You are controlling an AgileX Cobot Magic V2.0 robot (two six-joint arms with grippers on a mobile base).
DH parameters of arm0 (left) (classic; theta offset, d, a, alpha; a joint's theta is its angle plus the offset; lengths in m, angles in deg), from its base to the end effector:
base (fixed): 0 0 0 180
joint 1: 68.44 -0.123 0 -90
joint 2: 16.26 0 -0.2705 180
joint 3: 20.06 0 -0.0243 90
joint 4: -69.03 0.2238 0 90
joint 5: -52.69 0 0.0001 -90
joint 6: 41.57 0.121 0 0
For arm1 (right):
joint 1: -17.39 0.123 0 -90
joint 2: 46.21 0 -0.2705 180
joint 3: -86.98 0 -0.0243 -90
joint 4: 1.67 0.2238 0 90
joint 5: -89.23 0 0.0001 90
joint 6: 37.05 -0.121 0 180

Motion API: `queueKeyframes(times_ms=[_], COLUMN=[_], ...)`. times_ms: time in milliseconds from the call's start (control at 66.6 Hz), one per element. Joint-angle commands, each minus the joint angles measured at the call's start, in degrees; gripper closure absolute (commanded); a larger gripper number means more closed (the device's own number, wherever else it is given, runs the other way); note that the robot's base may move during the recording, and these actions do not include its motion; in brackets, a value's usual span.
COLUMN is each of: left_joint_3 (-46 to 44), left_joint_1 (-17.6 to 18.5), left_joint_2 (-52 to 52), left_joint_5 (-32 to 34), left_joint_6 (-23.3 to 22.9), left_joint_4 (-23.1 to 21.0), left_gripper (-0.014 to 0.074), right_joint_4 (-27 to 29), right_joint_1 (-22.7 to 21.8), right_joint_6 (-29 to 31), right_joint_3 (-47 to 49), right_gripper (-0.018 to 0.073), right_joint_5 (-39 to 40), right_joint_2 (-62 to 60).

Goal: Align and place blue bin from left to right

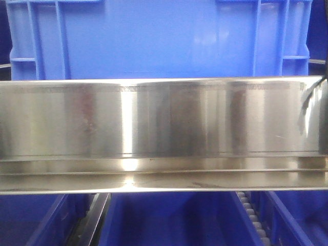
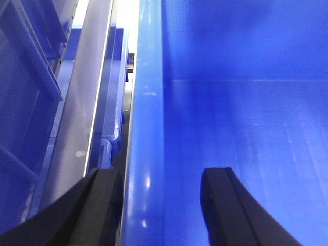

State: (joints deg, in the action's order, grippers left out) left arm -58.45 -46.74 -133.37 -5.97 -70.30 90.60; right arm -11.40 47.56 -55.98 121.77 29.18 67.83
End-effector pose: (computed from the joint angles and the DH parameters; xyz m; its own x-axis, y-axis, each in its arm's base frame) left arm 0.4028 -0.1194 0.3494 -0.6765 -0.0314 -0.7358 -0.0549 0.9985 0.0078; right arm 0.3583 0.1878 0.3453 -0.7328 -0.1485 -0.6640 -0.2435 0.9685 0.0522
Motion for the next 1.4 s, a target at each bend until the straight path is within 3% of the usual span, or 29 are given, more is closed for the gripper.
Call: queueKeyframes(times_ms=[0,150,390,1036,1382], left_joint_3=[-0.5,-0.5,-0.5,-0.7,-5.0], left_joint_1=[-0.3,-0.3,-0.3,-0.2,2.0], left_joint_2=[0.0,0.0,0.0,0.6,0.7], left_joint_5=[-0.5,-0.5,-0.5,-0.6,-3.5], left_joint_6=[-0.4,-0.4,-0.4,-1.8,-1.8], left_joint_4=[-0.1,-0.1,-0.1,-0.1,2.0], left_gripper=[0.0332,0.0389,0.0708,0.0707,0.0707], right_joint_4=[-0.6,-0.6,-0.6,-0.6,-0.6], right_joint_1=[-0.2,-0.2,-0.2,-0.2,-0.2], right_joint_6=[0.5,0.5,0.5,-2.7,-2.7], right_joint_3=[0.5,0.5,0.5,0.5,6.5], right_gripper=[0.0637,0.0637,0.0637,0.0637,0.0637], right_joint_5=[0.7,1.1,1.4,0.3,-2.5], right_joint_2=[-0.3,-0.3,-0.3,-0.5,-1.0])
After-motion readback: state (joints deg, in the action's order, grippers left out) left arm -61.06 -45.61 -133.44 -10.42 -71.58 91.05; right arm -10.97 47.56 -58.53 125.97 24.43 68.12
